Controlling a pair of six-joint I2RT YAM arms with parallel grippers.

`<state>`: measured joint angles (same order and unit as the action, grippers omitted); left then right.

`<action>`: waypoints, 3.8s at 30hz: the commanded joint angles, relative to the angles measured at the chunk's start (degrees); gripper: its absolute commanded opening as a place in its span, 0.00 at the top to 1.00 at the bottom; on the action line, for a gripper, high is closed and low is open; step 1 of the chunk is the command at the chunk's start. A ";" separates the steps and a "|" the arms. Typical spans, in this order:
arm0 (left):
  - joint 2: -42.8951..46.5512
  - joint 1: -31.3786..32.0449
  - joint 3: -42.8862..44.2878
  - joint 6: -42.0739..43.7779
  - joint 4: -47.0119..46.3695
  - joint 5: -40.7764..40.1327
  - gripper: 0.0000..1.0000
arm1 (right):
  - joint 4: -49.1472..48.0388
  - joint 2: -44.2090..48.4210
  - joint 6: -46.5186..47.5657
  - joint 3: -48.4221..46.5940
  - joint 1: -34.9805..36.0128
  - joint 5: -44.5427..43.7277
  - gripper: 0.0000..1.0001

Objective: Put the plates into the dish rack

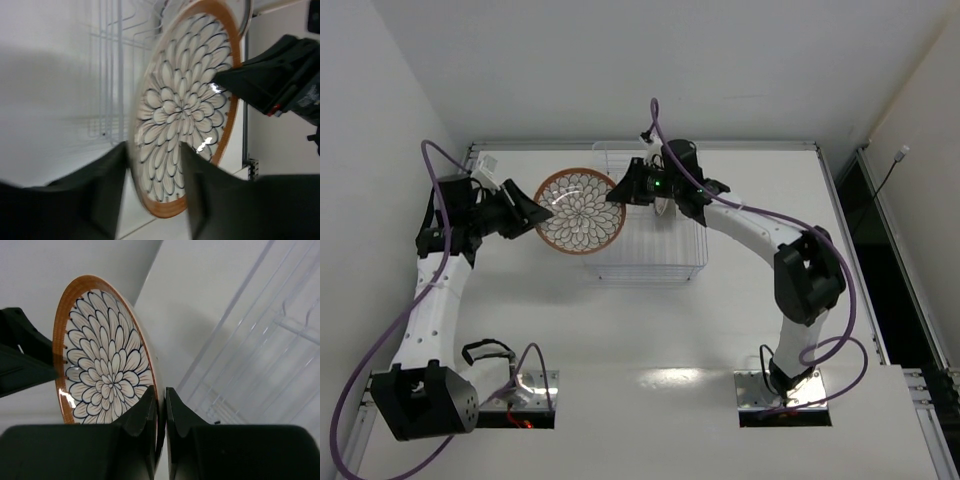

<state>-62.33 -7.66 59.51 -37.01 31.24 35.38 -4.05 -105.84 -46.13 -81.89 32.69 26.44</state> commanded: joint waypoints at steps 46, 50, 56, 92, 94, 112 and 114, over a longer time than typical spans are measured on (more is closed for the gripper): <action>14.25 1.77 -6.33 6.17 2.85 -43.73 0.08 | 45.81 -17.02 18.69 -49.77 9.24 -97.97 1.00; 14.25 1.77 -6.86 6.17 2.86 -43.73 0.08 | 39.93 -18.34 26.69 -49.77 10.29 -102.37 1.00; 13.72 1.77 -6.86 6.17 2.86 -43.73 0.08 | 30.52 -20.63 36.62 -48.72 10.91 -105.97 1.00; 12.67 1.77 -6.86 6.17 2.86 -43.20 0.08 | 20.84 -33.19 45.96 -50.65 15.92 -108.09 0.97; 12.67 1.77 -6.86 6.17 2.86 -43.20 0.08 | 22.50 -33.81 43.95 -50.65 15.92 -107.39 0.95; 12.14 1.77 -6.86 6.17 2.86 -43.20 0.08 | 36.31 -32.77 23.81 -45.83 14.86 -90.60 0.58; 12.14 1.77 -6.86 6.17 2.86 -43.20 0.08 | 36.84 -32.76 23.11 -45.20 14.86 -90.07 0.54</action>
<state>-50.17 -6.35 52.62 -30.68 35.24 -7.81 30.65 -139.59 -19.22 -127.61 47.79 -66.22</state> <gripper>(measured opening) 0.918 0.446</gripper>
